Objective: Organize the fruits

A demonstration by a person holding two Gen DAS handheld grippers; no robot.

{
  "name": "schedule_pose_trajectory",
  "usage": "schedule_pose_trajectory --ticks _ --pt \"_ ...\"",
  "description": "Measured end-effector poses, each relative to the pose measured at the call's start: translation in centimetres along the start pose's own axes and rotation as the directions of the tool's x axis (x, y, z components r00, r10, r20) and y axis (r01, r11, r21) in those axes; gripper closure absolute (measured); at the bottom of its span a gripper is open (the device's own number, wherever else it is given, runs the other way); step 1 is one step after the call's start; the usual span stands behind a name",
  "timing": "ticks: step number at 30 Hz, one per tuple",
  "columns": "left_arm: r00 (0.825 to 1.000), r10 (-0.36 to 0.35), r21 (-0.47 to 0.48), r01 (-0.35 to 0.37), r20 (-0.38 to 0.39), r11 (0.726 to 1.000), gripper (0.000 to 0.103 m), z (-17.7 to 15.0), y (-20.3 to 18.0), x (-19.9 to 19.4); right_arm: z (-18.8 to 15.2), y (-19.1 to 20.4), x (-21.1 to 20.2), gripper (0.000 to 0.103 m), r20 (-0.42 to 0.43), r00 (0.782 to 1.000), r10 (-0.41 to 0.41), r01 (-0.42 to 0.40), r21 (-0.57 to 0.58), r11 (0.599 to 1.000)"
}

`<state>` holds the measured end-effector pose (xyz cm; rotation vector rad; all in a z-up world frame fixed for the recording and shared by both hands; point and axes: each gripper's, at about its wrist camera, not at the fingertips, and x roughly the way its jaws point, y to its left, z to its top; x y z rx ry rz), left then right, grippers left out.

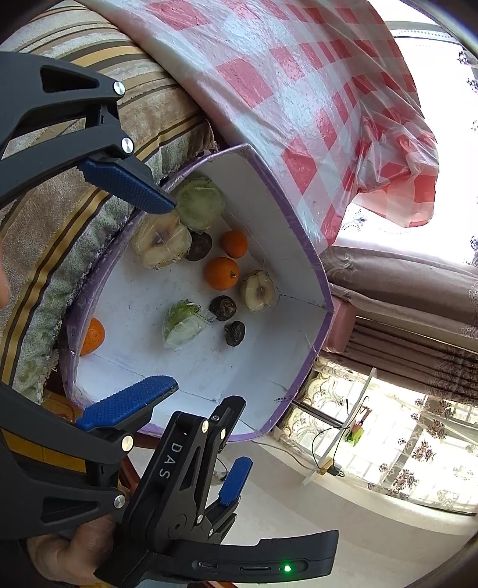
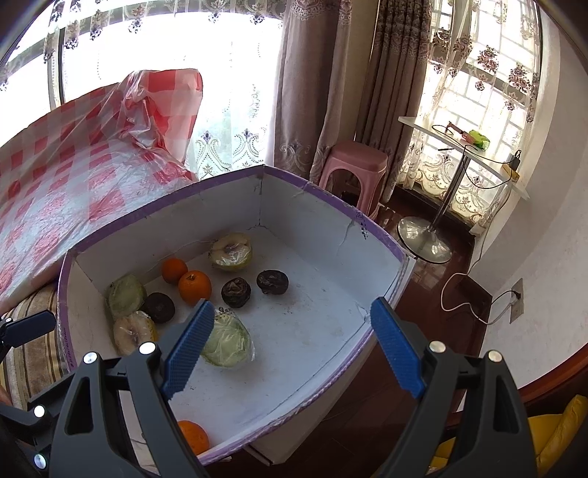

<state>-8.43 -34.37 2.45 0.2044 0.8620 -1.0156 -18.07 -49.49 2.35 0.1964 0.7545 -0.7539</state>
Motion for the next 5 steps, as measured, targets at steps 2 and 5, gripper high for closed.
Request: schedule_pose_trajectory --ticks 2,5 --pt "1.0 0.014 -0.018 -0.013 0.02 1.0 0.016 0.0 0.6 -1.6 0.4 0.4 -0.6 0.013 0.018 1.0 0.024 -0.024 -0.002 1.0" --pt "0.997 0.06 -0.07 -0.056 0.057 0.996 0.016 -0.6 2.6 -4.9 1.0 2.3 -1.9 0.004 0.047 0.995 0.092 -0.09 -0.039 0.995"
